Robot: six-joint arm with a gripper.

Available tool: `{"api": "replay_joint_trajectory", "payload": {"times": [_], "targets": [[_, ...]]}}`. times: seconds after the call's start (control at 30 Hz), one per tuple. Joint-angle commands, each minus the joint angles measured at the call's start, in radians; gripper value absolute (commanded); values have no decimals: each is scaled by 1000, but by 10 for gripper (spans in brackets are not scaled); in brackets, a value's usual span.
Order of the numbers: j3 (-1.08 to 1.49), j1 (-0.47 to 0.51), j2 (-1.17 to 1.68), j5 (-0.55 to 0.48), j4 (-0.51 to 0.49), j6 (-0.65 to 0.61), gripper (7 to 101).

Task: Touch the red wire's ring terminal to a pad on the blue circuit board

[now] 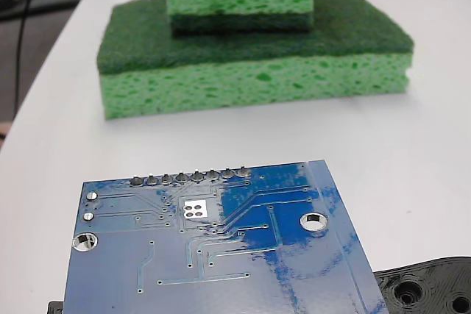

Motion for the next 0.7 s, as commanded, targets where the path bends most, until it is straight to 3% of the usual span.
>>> {"api": "replay_joint_trajectory", "payload": {"times": [0.03, 0.7], "targets": [[8, 3, 2, 8, -3, -3, 1003], [37, -60, 2, 75, -9, 5, 1003]]}}
